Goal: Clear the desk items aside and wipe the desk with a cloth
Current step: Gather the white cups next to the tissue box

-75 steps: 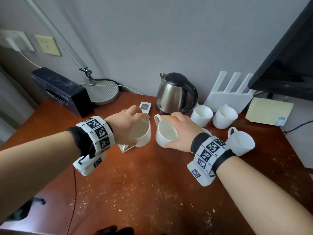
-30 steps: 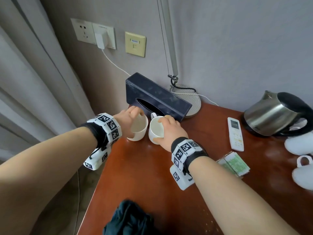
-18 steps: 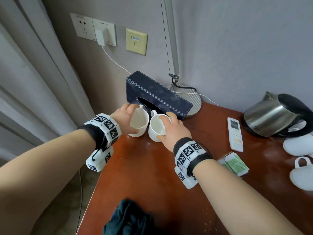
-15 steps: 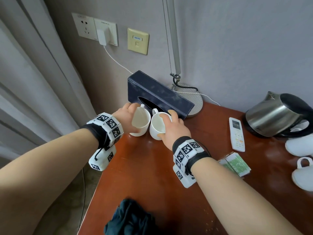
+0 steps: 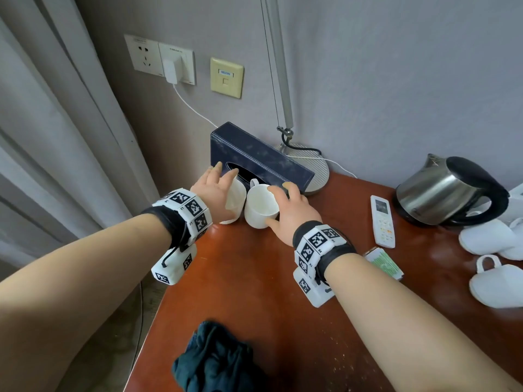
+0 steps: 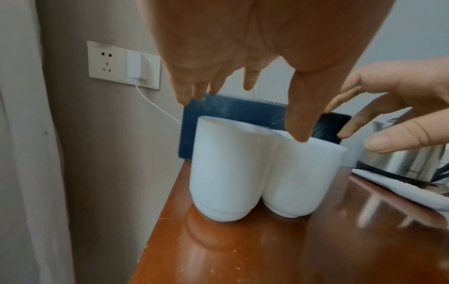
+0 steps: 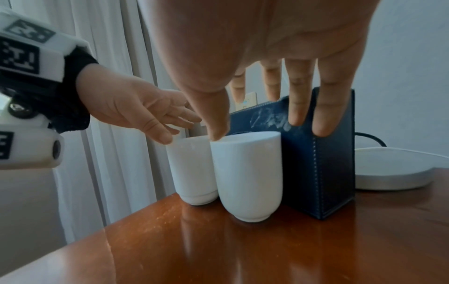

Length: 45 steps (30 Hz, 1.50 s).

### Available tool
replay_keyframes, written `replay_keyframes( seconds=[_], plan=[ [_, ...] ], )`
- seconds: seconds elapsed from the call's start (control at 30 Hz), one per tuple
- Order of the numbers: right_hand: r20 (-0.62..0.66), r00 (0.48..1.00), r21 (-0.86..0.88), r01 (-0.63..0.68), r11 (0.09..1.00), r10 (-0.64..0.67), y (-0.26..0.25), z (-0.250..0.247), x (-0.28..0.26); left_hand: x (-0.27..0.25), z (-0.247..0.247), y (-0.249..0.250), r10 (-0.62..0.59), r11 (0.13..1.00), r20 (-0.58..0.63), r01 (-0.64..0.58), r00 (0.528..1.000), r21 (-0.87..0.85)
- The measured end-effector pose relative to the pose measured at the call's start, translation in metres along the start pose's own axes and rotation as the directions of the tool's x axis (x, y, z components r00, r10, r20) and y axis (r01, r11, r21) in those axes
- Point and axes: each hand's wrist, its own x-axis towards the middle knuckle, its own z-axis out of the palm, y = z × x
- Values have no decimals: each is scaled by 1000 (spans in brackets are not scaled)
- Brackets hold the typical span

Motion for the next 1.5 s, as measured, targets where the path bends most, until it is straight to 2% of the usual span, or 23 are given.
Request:
replay_keyframes(
  seconds=[0.13, 0.27, 0.37, 0.57, 0.8, 1.1, 1.27, 1.5],
  plan=[
    [-18, 999, 6, 44, 999, -43, 15, -10, -22, -23, -4, 22, 124, 992, -61, -124, 990, 3],
    [-17, 999, -63, 49, 997, -50, 34, -22, -47, -42, -6, 51, 245, 970, -97, -244, 965, 13],
    [-49, 998, -66, 24, 998, -27, 54, -31, -68, -52, -5, 81, 342, 939, -89, -343, 936, -4],
    [-63, 997, -92, -53, 994, 48, 108, -46, -111, -68, 10, 151, 449, 892, -82, -451, 890, -11],
    [-67, 994, -66, -92, 994, 88, 195, -62, -166, -89, 44, 243, 466, 880, -71, -470, 882, -69],
    [3, 982, -122, -185, 975, 187, 312, -75, -241, -105, 99, 349, 458, 886, 31, -453, 889, -102],
    [0, 954, -101, -298, 949, 300, 357, -82, -269, -105, 107, 393, 494, 869, 93, -486, 865, -89],
    [-7, 883, -17, -470, 882, 470, 424, -86, -301, -97, 128, 448, 503, 860, 196, -510, 842, -18]
  ],
)
